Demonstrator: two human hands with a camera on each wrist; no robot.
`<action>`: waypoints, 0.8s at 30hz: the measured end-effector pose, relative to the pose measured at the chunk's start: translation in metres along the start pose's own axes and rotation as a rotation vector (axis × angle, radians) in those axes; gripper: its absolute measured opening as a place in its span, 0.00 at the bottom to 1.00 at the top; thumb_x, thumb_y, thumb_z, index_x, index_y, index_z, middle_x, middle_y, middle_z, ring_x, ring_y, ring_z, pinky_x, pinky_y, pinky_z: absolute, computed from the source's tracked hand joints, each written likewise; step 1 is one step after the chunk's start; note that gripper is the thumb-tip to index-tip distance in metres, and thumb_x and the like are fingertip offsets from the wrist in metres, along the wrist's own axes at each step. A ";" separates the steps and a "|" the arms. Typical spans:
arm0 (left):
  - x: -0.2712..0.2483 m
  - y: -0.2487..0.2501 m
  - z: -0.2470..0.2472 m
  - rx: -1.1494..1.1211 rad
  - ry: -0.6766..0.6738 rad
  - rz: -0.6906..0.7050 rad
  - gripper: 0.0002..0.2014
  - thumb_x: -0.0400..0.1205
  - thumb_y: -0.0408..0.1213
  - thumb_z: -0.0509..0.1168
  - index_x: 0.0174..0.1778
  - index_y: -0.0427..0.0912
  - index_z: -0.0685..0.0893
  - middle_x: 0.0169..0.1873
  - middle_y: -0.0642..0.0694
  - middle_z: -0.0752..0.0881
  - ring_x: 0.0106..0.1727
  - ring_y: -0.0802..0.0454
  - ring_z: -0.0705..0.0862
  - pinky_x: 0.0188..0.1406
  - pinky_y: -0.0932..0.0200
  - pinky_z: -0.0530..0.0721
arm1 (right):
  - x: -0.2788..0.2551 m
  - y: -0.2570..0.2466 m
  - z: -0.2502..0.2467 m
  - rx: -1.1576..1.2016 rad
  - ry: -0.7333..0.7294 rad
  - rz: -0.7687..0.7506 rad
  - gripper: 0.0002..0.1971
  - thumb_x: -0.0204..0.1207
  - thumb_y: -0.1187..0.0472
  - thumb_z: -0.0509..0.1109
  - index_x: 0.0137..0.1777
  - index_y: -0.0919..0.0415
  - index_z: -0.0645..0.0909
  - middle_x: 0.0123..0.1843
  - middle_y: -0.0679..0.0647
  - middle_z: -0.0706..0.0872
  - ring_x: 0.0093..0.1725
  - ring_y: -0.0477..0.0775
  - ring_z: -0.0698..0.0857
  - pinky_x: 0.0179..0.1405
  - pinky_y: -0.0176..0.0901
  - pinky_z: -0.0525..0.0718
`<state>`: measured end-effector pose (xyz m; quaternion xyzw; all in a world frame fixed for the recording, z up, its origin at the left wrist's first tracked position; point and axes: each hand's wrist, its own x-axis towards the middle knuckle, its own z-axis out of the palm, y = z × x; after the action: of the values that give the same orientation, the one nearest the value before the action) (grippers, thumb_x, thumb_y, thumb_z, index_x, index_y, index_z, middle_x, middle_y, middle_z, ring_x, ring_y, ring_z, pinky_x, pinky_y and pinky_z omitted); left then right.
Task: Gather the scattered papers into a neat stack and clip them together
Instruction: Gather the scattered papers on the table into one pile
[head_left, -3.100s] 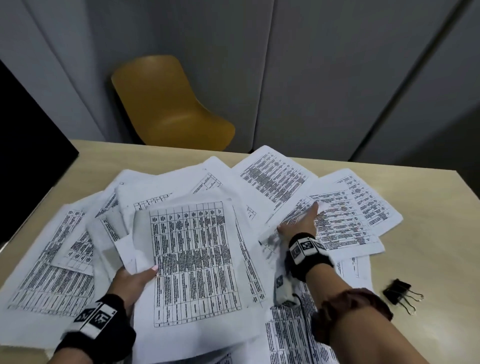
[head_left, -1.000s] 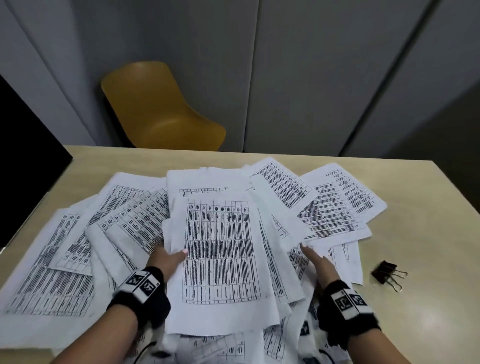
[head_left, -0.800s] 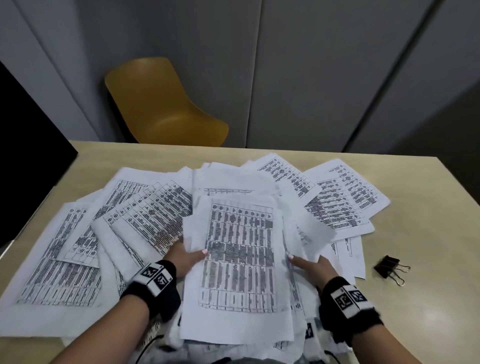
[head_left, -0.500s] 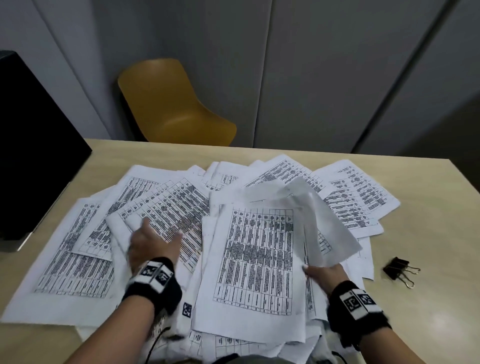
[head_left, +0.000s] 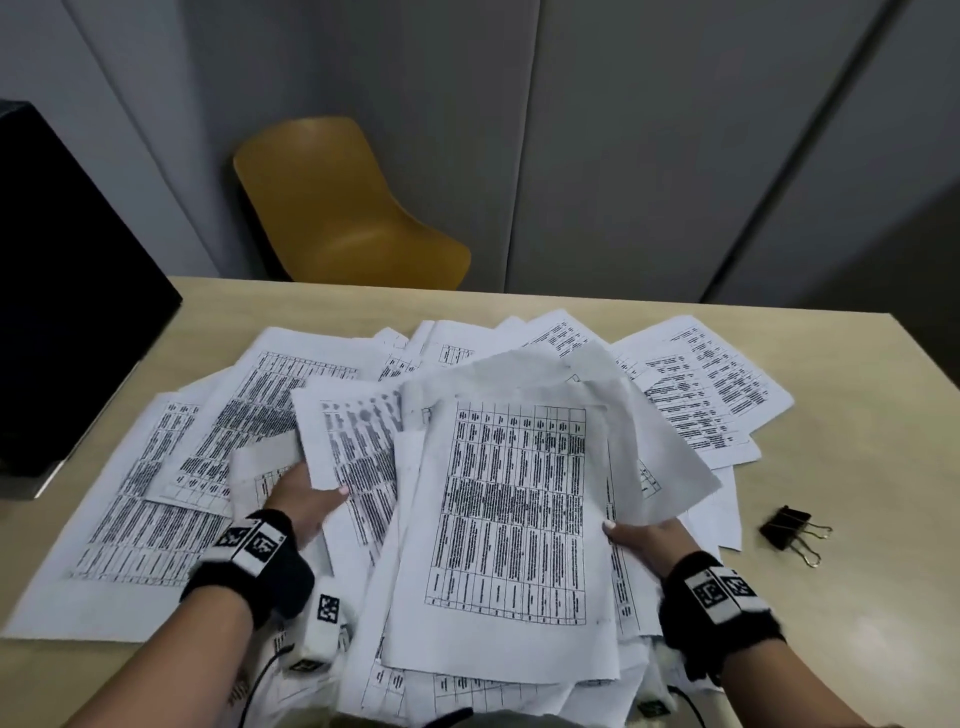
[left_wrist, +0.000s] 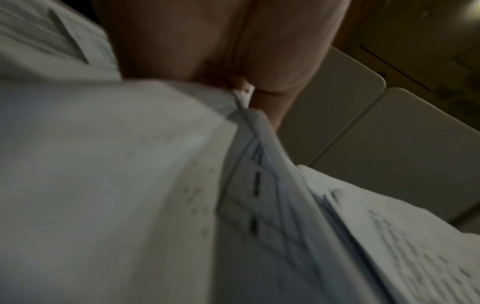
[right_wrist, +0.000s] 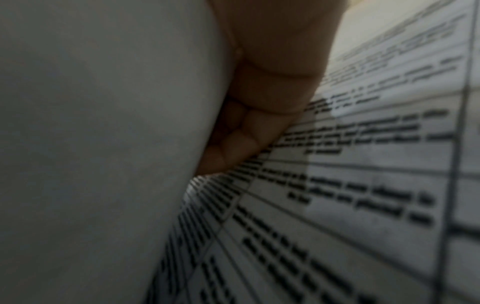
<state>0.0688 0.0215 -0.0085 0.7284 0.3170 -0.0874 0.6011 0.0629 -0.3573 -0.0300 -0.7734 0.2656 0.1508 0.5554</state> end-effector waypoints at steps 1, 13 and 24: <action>-0.005 0.002 0.002 -0.008 -0.067 0.001 0.22 0.77 0.18 0.63 0.68 0.29 0.74 0.65 0.33 0.80 0.61 0.41 0.79 0.65 0.48 0.73 | 0.000 -0.001 0.000 -0.022 -0.021 -0.008 0.21 0.65 0.68 0.78 0.58 0.73 0.81 0.51 0.64 0.87 0.51 0.60 0.85 0.56 0.44 0.77; -0.037 0.000 0.044 0.135 -0.139 -0.091 0.35 0.67 0.31 0.77 0.69 0.34 0.71 0.64 0.43 0.79 0.68 0.36 0.77 0.71 0.39 0.72 | -0.008 -0.017 0.025 -0.137 -0.188 -0.021 0.12 0.66 0.63 0.77 0.47 0.60 0.80 0.46 0.58 0.88 0.45 0.57 0.86 0.54 0.48 0.83; -0.036 -0.007 0.039 0.214 -0.064 -0.057 0.10 0.77 0.32 0.67 0.52 0.37 0.75 0.48 0.38 0.83 0.55 0.39 0.81 0.63 0.42 0.75 | 0.083 -0.078 -0.031 -0.225 0.242 0.029 0.26 0.71 0.57 0.72 0.68 0.64 0.73 0.64 0.67 0.81 0.56 0.66 0.84 0.58 0.55 0.83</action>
<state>0.0472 -0.0274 -0.0062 0.7760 0.3071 -0.1612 0.5268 0.1734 -0.3874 -0.0031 -0.8393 0.3230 0.0934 0.4273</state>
